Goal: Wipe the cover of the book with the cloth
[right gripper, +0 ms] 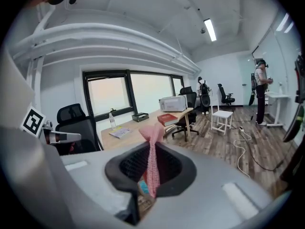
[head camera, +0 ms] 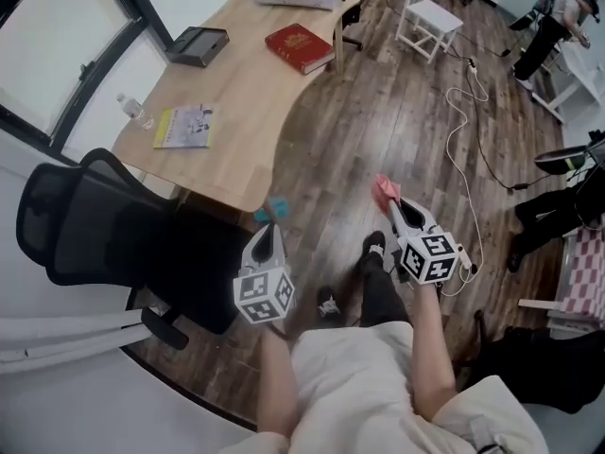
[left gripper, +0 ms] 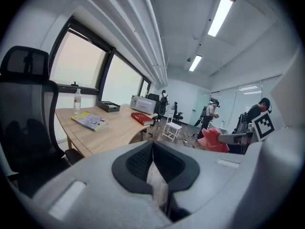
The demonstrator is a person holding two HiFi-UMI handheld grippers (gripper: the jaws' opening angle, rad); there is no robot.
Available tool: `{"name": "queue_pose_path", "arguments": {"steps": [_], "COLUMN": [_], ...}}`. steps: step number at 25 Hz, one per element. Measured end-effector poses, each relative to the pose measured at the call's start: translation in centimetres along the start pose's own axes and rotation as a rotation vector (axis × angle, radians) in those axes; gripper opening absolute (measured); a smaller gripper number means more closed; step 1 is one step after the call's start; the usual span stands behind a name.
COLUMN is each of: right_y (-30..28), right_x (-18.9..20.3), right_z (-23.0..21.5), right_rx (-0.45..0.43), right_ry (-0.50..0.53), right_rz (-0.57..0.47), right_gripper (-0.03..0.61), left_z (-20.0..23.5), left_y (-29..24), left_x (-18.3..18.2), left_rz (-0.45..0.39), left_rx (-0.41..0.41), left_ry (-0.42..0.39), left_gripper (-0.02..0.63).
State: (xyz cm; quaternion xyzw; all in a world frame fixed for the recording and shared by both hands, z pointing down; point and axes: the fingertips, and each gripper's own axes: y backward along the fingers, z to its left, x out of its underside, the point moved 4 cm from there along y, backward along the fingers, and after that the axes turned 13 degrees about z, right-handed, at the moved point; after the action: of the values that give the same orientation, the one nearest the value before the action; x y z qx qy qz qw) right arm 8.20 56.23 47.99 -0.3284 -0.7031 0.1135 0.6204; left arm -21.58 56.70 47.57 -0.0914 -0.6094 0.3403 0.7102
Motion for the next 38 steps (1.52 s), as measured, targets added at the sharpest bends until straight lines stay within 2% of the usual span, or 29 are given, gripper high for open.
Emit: {"name": "queue_pose_path", "arguments": {"steps": [4, 6, 11, 16, 20, 25, 29, 34, 38], "right_y": [-2.9, -5.1, -9.3, -13.7, -15.8, -19.1, -20.1, -21.6, -23.4], "right_x": [-1.4, -2.8, -8.8, -15.0, -18.3, -20.1, -22.2, -23.2, -23.5], "right_z": [-2.0, -2.7, -4.6, -9.3, -14.0, -18.7, -21.4, -24.3, -24.9], "right_rx": [-0.003, -0.026, -0.163, -0.148, -0.137, -0.125, -0.118, -0.090, -0.092], "right_ry": [-0.028, -0.030, -0.055, 0.009, -0.069, -0.085, -0.083, -0.088, -0.098], "right_rz": [-0.004, 0.000, -0.033, -0.040, -0.059, -0.026, -0.033, -0.018, 0.010], "right_gripper": [0.031, 0.031, 0.031, 0.031, 0.031, 0.031, 0.031, 0.031, 0.031], "left_z": [0.8, 1.2, 0.4, -0.7, -1.1, -2.1, -2.4, 0.0, 2.1], "left_y": [-3.0, -5.2, -11.7, -18.7, -22.1, -26.8, -29.5, -31.1, -31.8], "left_x": [-0.8, -2.4, -9.5, -17.2, -21.1, -24.1, -26.2, -26.4, -26.8], "left_rz": [0.022, 0.020, -0.004, -0.028, -0.027, -0.036, -0.057, -0.052, -0.056], "left_rx": [-0.011, -0.017, -0.028, -0.043, -0.075, -0.067, -0.053, -0.087, -0.107], "left_ry": [-0.001, -0.009, -0.080, -0.111, -0.119, -0.128, -0.094, -0.044, -0.005], "left_gripper": [0.008, 0.008, 0.008, 0.008, 0.008, 0.008, 0.008, 0.008, 0.008]}}
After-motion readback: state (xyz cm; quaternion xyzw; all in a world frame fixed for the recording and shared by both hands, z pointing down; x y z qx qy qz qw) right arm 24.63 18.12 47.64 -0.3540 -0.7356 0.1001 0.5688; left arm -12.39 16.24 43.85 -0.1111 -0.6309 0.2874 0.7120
